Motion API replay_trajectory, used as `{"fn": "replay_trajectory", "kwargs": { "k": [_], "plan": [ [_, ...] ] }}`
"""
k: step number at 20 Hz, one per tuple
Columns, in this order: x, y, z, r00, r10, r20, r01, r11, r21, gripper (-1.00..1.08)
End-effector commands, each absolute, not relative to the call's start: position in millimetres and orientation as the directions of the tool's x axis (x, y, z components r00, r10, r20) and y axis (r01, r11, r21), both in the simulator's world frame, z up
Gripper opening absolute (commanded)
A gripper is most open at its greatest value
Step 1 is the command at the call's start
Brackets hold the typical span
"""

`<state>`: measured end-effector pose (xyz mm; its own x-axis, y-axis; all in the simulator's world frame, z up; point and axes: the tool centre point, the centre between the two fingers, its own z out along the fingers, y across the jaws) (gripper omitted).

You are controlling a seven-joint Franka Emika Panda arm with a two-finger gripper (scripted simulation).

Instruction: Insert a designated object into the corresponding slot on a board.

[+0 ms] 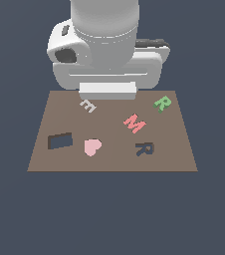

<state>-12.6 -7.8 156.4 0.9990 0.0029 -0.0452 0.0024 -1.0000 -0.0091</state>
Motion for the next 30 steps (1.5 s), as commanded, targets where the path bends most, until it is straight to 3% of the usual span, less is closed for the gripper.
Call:
{"fn": "replay_trajectory", "kwargs": {
  "k": [1, 15, 30],
  "plan": [
    [-12.6, -7.8, 156.4, 0.999, 0.003, -0.045, 0.002, -1.0, -0.009, 1.0],
    [-29.2, 8.0, 145.3, 0.994, -0.104, -0.041, -0.104, -0.995, -0.006, 1.0],
    [-67.2, 66.5, 110.5, 0.909, -0.416, -0.026, -0.416, -0.909, 0.0, 1.0]
  ]
}}
